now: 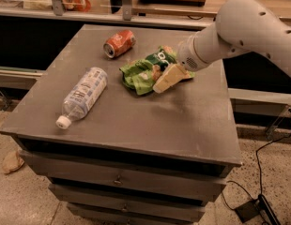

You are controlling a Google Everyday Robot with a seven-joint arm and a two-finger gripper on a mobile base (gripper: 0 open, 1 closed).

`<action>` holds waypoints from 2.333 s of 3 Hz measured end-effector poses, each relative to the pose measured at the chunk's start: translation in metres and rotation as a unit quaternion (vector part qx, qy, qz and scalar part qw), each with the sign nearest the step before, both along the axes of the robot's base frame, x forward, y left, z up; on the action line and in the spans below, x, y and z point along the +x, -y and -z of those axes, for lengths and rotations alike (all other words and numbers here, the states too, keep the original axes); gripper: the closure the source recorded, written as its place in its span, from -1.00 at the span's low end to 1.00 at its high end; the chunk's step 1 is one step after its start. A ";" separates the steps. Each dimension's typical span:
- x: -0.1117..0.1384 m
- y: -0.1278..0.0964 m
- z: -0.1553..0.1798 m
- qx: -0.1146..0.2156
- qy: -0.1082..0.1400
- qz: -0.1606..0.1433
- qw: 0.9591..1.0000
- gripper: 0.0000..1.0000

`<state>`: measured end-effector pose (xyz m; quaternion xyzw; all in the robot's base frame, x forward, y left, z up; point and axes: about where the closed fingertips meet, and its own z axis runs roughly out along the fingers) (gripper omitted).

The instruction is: Pick green rice chip bag

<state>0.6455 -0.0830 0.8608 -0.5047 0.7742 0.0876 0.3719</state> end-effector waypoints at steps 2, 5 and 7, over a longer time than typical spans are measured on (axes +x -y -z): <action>0.000 -0.003 0.002 0.000 -0.001 -0.003 1.000 -0.29; 0.001 0.002 0.001 0.004 0.007 0.022 1.000 1.00; 0.002 0.002 -0.018 0.031 0.027 0.029 0.999 1.00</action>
Offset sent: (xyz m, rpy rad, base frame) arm -0.0002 0.0015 -0.0007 -0.0002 0.0013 0.0026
